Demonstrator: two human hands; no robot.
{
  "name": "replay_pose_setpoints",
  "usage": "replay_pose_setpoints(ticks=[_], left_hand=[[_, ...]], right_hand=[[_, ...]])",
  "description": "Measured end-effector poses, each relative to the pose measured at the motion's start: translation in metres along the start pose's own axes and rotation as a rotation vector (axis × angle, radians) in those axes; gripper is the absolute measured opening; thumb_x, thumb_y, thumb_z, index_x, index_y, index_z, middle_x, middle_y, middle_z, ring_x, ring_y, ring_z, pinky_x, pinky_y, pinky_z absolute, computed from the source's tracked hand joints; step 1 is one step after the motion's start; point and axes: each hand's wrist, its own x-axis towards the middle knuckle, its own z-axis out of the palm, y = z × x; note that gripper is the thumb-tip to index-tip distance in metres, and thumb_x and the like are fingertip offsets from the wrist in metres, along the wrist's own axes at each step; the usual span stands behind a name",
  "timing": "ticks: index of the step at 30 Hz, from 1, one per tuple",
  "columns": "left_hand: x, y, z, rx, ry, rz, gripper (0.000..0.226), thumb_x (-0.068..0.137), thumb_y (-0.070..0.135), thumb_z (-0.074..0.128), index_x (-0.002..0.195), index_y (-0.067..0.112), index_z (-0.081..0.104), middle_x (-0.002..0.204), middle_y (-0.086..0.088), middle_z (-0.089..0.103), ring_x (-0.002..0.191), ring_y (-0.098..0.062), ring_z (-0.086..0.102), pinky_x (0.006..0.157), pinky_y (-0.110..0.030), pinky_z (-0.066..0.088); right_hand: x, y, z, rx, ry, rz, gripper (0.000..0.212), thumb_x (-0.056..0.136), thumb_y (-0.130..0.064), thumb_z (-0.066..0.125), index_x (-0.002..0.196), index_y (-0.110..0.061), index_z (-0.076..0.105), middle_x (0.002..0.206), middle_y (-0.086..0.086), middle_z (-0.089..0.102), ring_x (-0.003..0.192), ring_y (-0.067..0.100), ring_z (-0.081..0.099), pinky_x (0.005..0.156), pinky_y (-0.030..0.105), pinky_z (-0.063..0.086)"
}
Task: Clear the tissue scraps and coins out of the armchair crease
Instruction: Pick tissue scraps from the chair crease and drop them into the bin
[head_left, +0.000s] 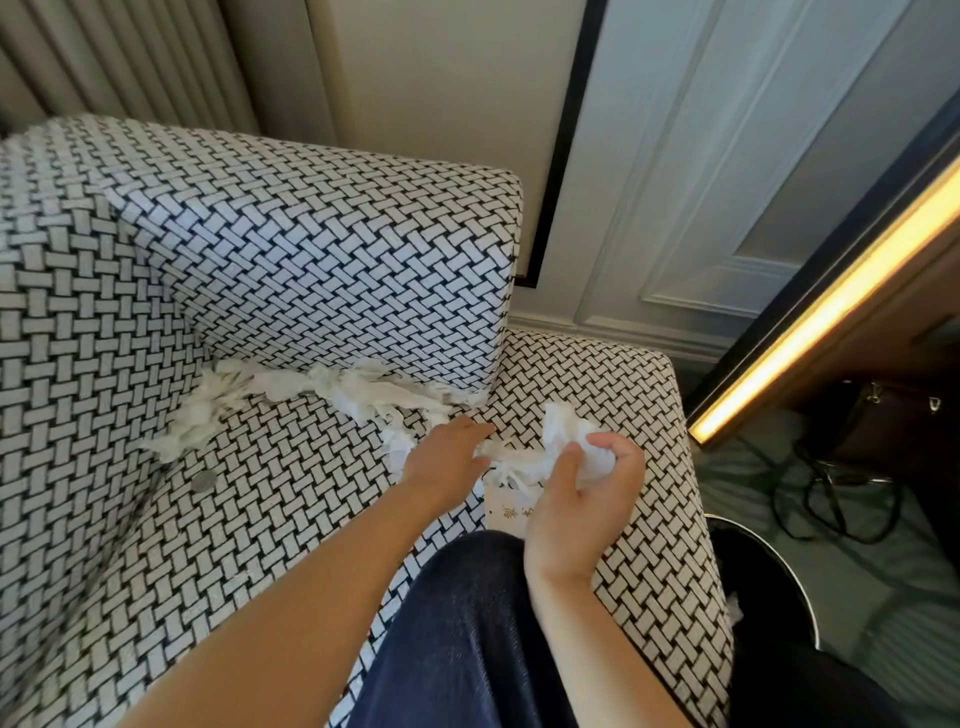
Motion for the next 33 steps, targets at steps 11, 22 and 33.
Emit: replay_pose_setpoints(ticks=[11, 22, 33], left_hand=[[-0.026, 0.001, -0.042, -0.385, 0.181, -0.138, 0.022, 0.09, 0.03, 0.061, 0.097, 0.012, 0.07, 0.108, 0.005, 0.057, 0.081, -0.021, 0.068, 0.072, -0.033, 0.057], [-0.06, 0.013, -0.084, -0.61, 0.216, -0.217, 0.022, 0.091, 0.026, 0.061, 0.104, 0.01, 0.067, 0.085, -0.002, 0.065, 0.063, -0.009, 0.058, 0.056, -0.02, 0.047], [-0.072, 0.099, -0.077, -0.835, 0.186, -0.112, 0.01, 0.088, 0.022, 0.064, 0.08, 0.017, 0.065, 0.075, -0.004, 0.062, 0.058, -0.01, 0.054, 0.053, -0.019, 0.044]], right_hand=[[-0.003, -0.003, -0.002, -0.05, -0.084, -0.142, 0.015, 0.088, 0.002, 0.055, 0.096, -0.01, 0.052, 0.097, -0.001, 0.053, 0.093, -0.012, 0.047, 0.085, 0.002, 0.033], [-0.009, -0.016, -0.029, 0.103, -0.067, 0.196, 0.032, 0.086, -0.008, 0.064, 0.116, -0.015, 0.053, 0.117, -0.005, 0.054, 0.108, 0.009, 0.053, 0.096, 0.025, 0.045], [0.017, 0.001, -0.113, 0.193, -0.077, 0.369, 0.022, 0.085, -0.011, 0.064, 0.105, -0.018, 0.061, 0.1, -0.008, 0.06, 0.088, 0.003, 0.056, 0.065, 0.014, 0.041]])
